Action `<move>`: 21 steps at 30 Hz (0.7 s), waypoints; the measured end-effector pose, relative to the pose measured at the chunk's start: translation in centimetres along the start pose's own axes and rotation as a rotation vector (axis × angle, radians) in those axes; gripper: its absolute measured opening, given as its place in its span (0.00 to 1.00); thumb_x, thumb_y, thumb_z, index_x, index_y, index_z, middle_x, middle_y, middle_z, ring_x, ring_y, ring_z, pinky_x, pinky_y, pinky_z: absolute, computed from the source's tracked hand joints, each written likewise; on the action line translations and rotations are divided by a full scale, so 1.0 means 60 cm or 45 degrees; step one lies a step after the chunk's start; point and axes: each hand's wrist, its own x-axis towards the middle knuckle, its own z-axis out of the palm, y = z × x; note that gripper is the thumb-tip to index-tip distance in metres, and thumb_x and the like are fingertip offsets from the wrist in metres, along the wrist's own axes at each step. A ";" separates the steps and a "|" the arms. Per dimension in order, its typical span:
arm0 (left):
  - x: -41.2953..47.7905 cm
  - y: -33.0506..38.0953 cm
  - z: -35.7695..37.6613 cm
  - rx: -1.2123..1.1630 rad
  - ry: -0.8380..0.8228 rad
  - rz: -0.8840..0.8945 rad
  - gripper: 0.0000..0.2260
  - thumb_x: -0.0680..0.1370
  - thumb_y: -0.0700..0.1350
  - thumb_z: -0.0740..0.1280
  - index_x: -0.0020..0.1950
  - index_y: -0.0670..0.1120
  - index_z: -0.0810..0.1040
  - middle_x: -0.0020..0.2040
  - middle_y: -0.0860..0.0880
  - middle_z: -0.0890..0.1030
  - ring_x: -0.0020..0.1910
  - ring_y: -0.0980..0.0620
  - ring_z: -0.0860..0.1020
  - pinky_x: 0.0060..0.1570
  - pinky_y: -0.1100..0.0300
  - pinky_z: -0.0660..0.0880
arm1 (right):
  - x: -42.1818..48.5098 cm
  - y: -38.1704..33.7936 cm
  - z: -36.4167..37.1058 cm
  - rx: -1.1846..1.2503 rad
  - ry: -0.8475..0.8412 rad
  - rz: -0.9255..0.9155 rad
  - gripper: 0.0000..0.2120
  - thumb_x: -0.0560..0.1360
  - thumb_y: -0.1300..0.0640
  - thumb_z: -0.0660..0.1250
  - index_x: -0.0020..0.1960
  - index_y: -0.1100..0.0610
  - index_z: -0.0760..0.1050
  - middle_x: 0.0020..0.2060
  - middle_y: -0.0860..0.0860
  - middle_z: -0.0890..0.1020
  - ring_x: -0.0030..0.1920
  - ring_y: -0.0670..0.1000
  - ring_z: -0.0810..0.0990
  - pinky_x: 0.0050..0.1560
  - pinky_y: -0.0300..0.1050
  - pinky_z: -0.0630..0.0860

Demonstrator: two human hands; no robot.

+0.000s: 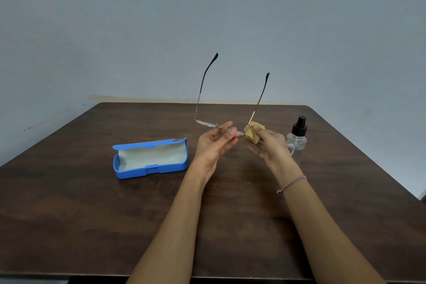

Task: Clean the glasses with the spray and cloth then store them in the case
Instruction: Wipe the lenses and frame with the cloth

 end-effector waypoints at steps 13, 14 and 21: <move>-0.002 0.005 0.001 0.028 -0.094 -0.091 0.10 0.72 0.37 0.70 0.52 0.43 0.81 0.48 0.47 0.85 0.48 0.51 0.83 0.43 0.63 0.80 | -0.007 0.010 0.016 -0.052 0.053 -0.247 0.07 0.76 0.60 0.68 0.52 0.62 0.78 0.43 0.55 0.83 0.40 0.49 0.82 0.43 0.39 0.80; -0.002 0.005 0.001 0.028 -0.085 -0.082 0.10 0.72 0.37 0.70 0.52 0.43 0.81 0.47 0.47 0.85 0.48 0.51 0.84 0.43 0.63 0.80 | -0.008 0.008 0.017 0.002 0.045 -0.247 0.07 0.76 0.61 0.67 0.52 0.62 0.77 0.43 0.56 0.83 0.40 0.49 0.83 0.44 0.40 0.80; 0.000 0.003 0.000 0.032 0.007 -0.045 0.14 0.67 0.41 0.73 0.52 0.44 0.81 0.51 0.44 0.84 0.49 0.49 0.83 0.44 0.62 0.80 | -0.014 0.005 0.025 0.151 0.038 -0.210 0.04 0.76 0.63 0.66 0.50 0.61 0.73 0.45 0.57 0.82 0.41 0.49 0.82 0.44 0.42 0.80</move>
